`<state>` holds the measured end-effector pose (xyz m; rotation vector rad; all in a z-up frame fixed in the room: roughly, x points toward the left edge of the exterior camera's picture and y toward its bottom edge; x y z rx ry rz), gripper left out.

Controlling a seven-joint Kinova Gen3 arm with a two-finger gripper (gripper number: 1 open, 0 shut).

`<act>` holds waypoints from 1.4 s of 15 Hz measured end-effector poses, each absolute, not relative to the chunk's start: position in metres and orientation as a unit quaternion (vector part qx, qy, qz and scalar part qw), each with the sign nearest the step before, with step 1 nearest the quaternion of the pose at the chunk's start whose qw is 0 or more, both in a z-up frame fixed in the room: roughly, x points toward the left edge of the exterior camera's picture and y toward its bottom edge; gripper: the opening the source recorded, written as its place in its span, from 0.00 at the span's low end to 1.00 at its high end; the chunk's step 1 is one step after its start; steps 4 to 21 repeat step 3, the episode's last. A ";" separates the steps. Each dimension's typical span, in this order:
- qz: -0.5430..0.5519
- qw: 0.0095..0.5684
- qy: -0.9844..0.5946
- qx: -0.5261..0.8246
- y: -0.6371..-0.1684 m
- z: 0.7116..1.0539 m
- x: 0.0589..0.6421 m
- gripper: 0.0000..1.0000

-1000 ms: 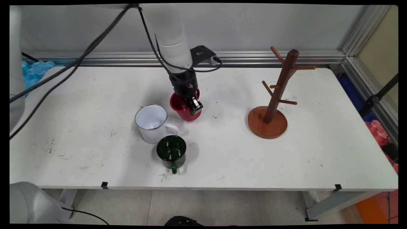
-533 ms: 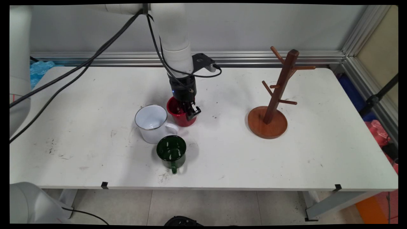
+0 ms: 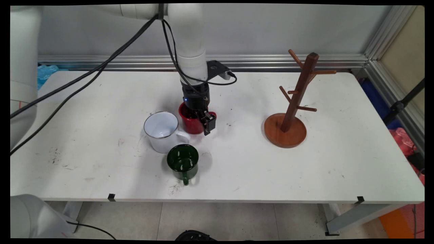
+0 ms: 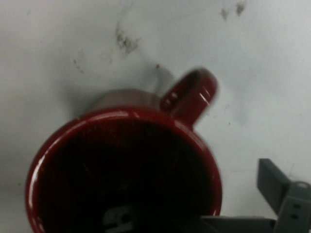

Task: Place the picked object on the table

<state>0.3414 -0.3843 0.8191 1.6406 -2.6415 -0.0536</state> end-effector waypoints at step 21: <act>-0.014 0.019 -0.848 0.529 -0.386 0.820 0.340 1.00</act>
